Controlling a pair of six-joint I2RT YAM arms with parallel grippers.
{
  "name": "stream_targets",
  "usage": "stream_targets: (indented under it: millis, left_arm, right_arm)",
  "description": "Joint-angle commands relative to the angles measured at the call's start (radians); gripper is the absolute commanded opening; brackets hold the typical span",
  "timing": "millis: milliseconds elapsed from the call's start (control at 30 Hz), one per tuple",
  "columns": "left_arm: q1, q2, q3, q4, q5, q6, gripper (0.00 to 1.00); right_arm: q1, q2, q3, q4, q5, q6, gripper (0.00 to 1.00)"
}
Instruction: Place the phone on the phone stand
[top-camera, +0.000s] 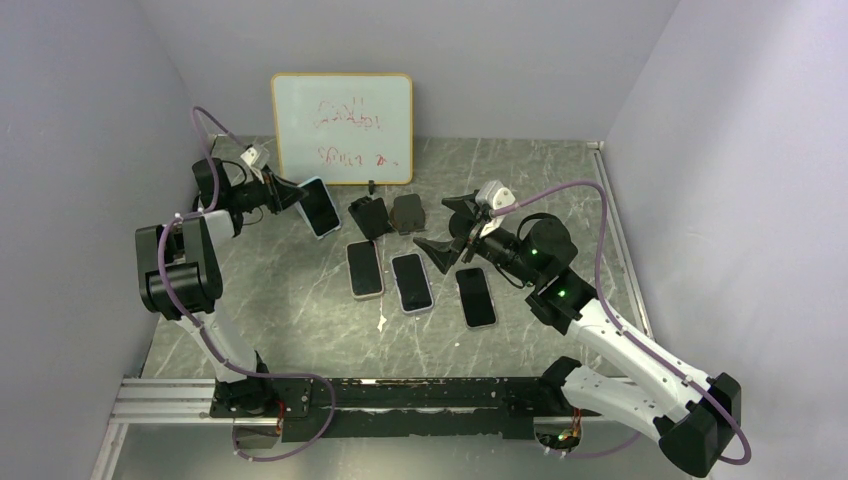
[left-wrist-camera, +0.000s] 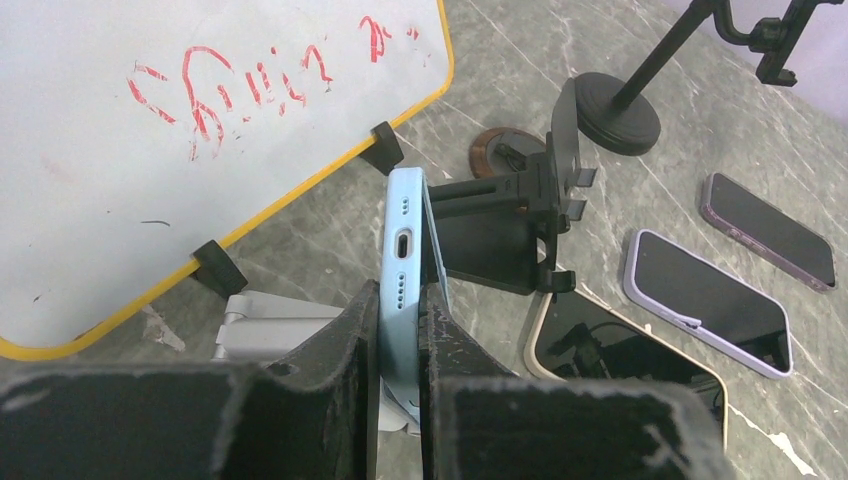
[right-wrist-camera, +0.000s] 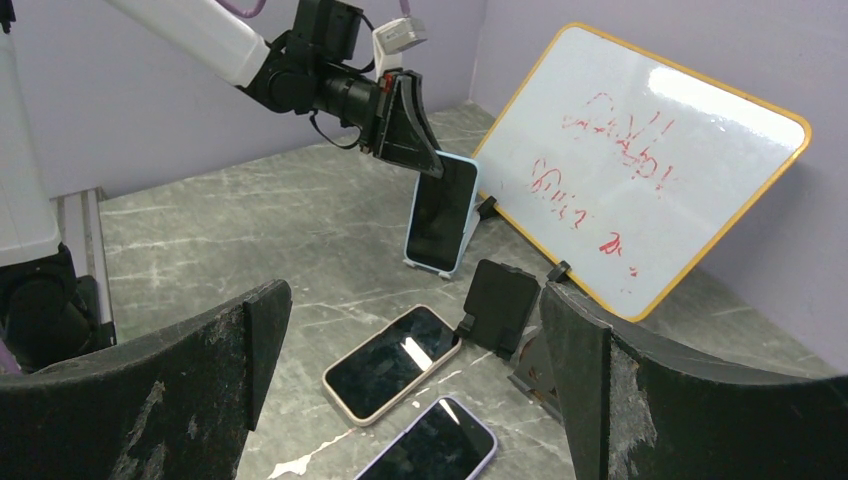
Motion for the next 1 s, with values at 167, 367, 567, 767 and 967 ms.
stream_targets:
  millis: [167, 367, 567, 767, 967]
  left_arm:
    - [0.033, 0.067, 0.033, -0.143, -0.057, 0.198, 0.05]
    - [0.048, 0.068, 0.023, -0.101, -0.031, 0.161, 0.05]
    - [0.058, 0.09, 0.02, -0.083, -0.03, 0.144, 0.05]
    - [0.05, 0.075, 0.023, -0.113, -0.06, 0.176, 0.06]
    - [0.021, 0.074, 0.059, -0.215, -0.098, 0.237, 0.17]
  right_arm:
    - [0.004, -0.004, 0.005, 0.01, 0.001, -0.018, 1.0]
    - [0.003, 0.004, 0.006, 0.013, -0.003, -0.019, 1.0]
    - [0.003, 0.004, 0.004, 0.013, -0.003, -0.019, 1.0]
    - [0.003, 0.01, -0.001, 0.023, -0.003, -0.018, 1.0]
    - [0.003, 0.013, -0.002, 0.024, -0.002, -0.019, 1.0]
